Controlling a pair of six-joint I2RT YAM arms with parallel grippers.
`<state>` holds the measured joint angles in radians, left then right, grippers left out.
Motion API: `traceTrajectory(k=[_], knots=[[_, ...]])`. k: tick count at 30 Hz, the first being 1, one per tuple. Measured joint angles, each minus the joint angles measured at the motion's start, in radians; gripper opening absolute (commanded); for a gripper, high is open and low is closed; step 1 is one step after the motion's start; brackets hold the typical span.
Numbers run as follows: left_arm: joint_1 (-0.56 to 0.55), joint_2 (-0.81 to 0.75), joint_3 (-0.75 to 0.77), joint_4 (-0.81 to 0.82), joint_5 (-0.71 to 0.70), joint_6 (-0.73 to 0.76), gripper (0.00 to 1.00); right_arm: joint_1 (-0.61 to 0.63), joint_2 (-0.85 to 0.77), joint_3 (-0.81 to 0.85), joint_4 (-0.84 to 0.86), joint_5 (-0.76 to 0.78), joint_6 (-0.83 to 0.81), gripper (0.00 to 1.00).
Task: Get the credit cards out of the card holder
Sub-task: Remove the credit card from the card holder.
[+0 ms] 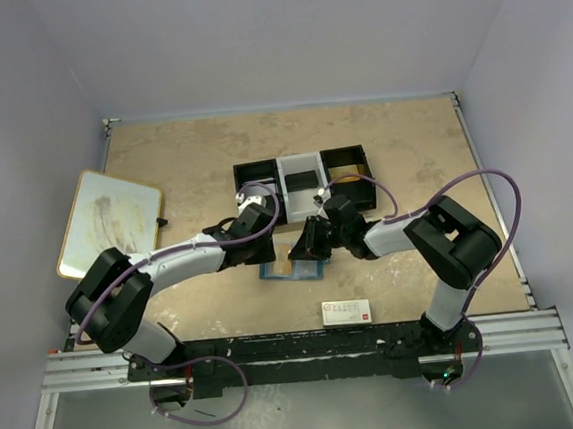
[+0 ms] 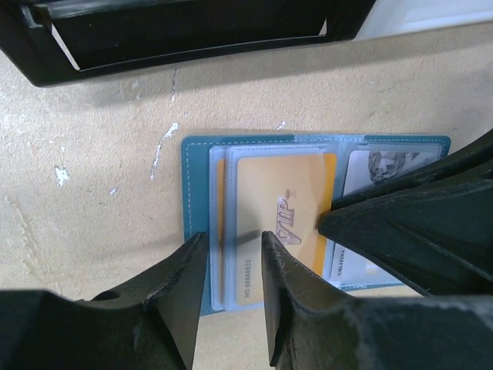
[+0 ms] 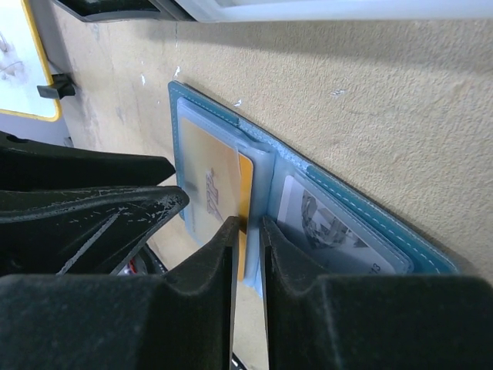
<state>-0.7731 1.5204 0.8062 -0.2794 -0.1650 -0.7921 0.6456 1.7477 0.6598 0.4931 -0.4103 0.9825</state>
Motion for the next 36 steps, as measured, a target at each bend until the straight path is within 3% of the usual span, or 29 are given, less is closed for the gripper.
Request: traceTrajectory(k=[7, 14, 23, 29, 36], knots=[[-0.001, 0.018, 0.0, 0.008, 0.025, 0.001, 0.2, 0.0, 0.0, 0.003, -0.002, -0.004, 0.0, 0.24], [-0.007, 0.023, -0.003, 0.017, 0.038, 0.001, 0.15, 0.0, 0.0, 0.005, -0.003, -0.008, -0.006, 0.24], [-0.054, 0.031, -0.003, 0.031, 0.017, -0.008, 0.12, -0.006, -0.005, 0.055, -0.087, 0.056, -0.06, 0.06], [-0.061, 0.031, -0.003, 0.031, 0.0, -0.015, 0.11, -0.005, -0.039, 0.054, -0.137, 0.074, -0.072, 0.02], [-0.061, 0.031, -0.003, 0.029, -0.011, -0.02, 0.1, -0.005, -0.047, 0.054, -0.152, 0.079, -0.075, 0.04]])
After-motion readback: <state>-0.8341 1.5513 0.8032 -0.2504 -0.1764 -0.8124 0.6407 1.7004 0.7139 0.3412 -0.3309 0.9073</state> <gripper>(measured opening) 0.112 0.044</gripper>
